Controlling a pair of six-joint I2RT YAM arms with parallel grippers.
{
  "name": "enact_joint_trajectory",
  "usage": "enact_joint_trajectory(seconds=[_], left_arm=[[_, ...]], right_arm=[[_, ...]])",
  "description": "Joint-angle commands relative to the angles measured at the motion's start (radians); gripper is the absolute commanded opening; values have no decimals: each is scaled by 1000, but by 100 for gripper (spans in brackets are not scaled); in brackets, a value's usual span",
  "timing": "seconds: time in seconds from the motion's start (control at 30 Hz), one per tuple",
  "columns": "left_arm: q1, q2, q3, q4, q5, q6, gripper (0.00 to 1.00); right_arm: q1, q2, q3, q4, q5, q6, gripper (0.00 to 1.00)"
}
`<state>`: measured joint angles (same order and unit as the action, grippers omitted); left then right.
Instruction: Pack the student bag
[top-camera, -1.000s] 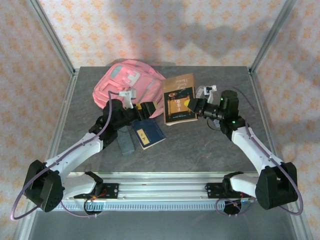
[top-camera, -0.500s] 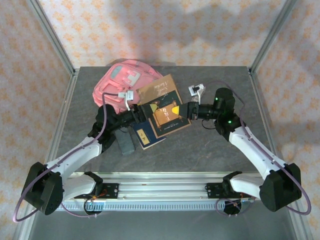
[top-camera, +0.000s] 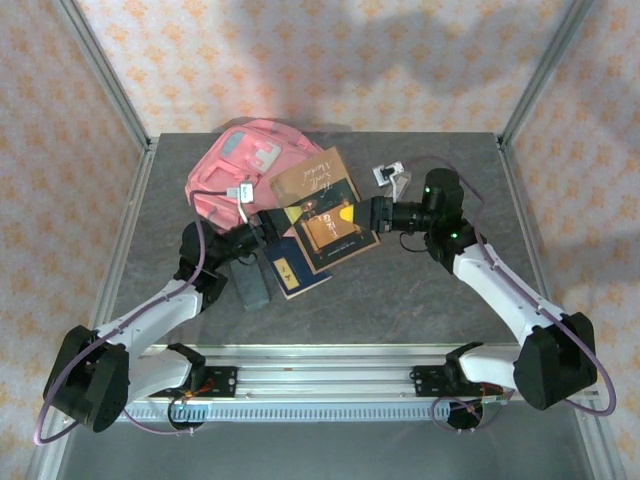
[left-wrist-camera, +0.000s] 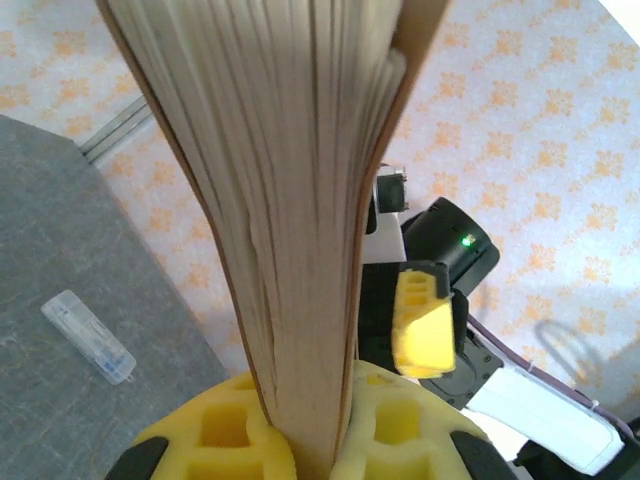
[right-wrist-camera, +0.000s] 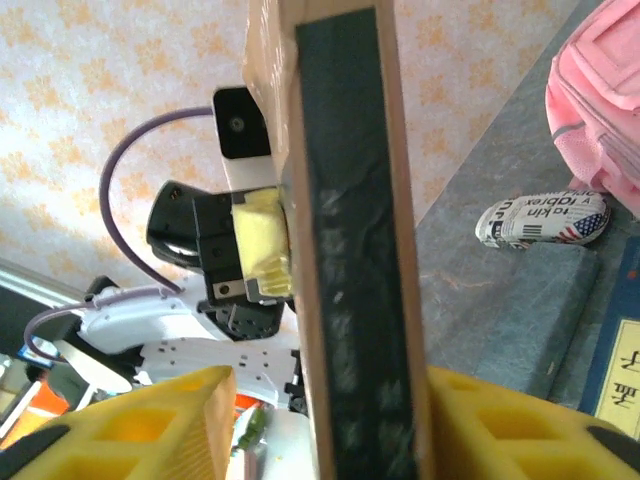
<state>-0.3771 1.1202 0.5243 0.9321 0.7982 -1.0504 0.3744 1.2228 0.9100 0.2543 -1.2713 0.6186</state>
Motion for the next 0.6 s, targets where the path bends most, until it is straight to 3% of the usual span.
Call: enact_joint_trajectory(seconds=[0.0,0.13,0.33,0.47,0.57], left_arm=[[38,-31,-48,140,-154,-86,0],[47,-31,-85,220,-241,-154,0],[41,0,-109,355,-269,-231,0],[23,24,-130,446,-302,-270,0],[-3,31,-121,419,-309,-249,0]], right_arm=[[1,-25,-27,154,53,92,58],[27,-79,-143,356,138,234,69],[130,-84,-201,391,315,239,73],[177,-48,-226,496,396,296,70],[212,12,-213,534,440,314,57]])
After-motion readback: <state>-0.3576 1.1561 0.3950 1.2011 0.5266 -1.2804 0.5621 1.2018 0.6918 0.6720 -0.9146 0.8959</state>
